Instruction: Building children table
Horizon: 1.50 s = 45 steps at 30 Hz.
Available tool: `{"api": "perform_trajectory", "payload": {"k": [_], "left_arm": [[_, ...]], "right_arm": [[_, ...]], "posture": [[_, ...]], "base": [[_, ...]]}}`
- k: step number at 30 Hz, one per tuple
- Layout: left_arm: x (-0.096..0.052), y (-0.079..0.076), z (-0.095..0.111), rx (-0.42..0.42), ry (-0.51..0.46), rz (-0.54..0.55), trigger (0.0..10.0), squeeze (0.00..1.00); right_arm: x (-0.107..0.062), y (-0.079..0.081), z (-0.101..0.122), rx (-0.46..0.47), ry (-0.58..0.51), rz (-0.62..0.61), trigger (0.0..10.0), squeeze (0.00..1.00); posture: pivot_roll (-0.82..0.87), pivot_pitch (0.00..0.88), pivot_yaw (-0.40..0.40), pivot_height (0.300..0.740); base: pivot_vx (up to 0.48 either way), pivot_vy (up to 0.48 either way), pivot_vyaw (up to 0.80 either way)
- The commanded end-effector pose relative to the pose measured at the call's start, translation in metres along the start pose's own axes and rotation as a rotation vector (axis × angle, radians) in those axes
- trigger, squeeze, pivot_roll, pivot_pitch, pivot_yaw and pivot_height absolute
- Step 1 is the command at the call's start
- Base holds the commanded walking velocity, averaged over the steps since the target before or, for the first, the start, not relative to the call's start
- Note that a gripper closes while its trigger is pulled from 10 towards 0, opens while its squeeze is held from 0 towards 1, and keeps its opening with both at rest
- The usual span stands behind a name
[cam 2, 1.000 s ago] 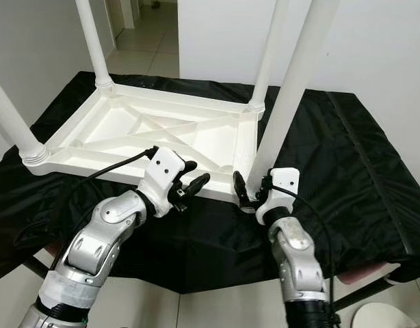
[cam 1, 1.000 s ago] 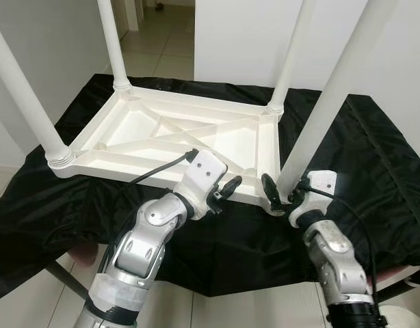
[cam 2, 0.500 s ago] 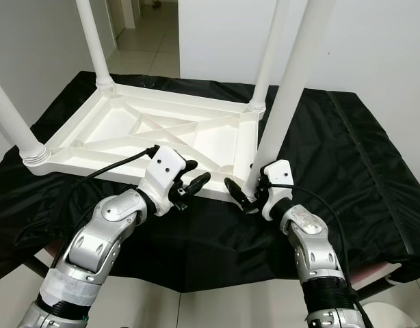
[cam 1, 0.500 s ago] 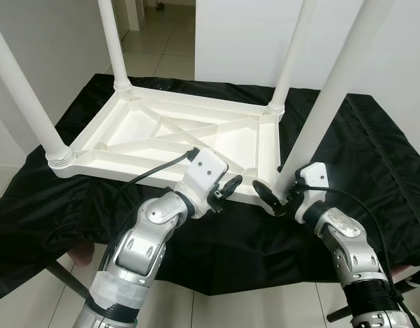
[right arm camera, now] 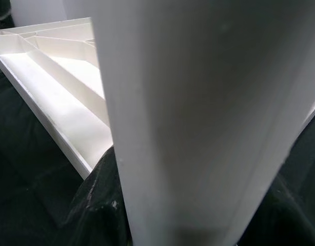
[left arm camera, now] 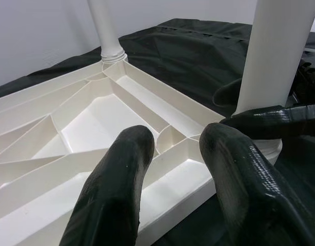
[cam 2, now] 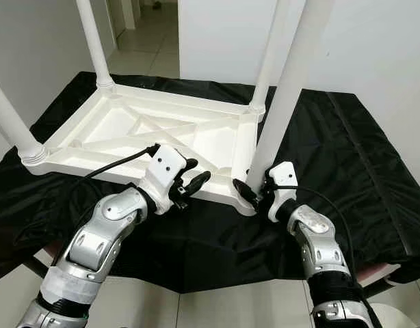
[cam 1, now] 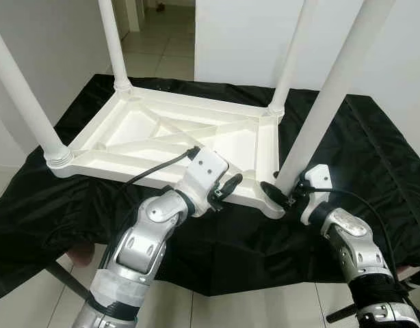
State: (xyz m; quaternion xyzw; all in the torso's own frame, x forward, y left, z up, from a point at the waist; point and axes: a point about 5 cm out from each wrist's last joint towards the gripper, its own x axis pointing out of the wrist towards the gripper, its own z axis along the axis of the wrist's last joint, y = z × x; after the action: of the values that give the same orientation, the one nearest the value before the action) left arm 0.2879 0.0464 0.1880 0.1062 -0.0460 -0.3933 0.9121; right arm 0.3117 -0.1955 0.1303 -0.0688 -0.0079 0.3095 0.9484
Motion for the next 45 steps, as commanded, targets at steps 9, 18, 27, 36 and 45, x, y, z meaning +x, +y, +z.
{"api": "perform_trajectory", "payload": {"k": [9,18,27,36,45], "left_arm": [[0.002,-0.001,0.001,0.03,-0.001,0.016,10.0,0.0],[0.003,-0.001,-0.004,0.051,0.013,0.012,10.0,0.0],[0.005,-0.002,-0.005,0.011,0.004,0.011,10.0,0.0],[0.006,-0.005,-0.005,-0.004,-0.007,0.015,10.0,0.0],[0.005,-0.004,-0.006,-0.008,-0.007,0.03,10.0,0.0]], "right_arm": [[-0.003,-0.004,-0.009,0.033,0.042,-0.155,10.0,0.0],[-0.005,-0.008,-0.013,0.074,0.046,-0.383,10.0,0.0],[-0.001,0.02,-0.011,0.15,0.041,-0.659,10.0,0.0],[0.007,0.043,-0.005,0.217,0.019,-0.841,10.0,0.0],[0.003,0.047,0.002,0.235,0.003,-0.946,10.0,0.0]], "posture": [[0.04,0.0,-0.019,0.74],[0.04,0.0,-0.021,0.74],[0.03,0.0,-0.022,0.74],[0.03,0.0,-0.035,0.74],[0.04,0.0,-0.039,0.74]], "base": [[0.0,0.0,0.0],[0.0,0.0,0.0],[0.0,0.0,0.0],[0.0,0.0,0.0],[0.0,0.0,0.0]]}}
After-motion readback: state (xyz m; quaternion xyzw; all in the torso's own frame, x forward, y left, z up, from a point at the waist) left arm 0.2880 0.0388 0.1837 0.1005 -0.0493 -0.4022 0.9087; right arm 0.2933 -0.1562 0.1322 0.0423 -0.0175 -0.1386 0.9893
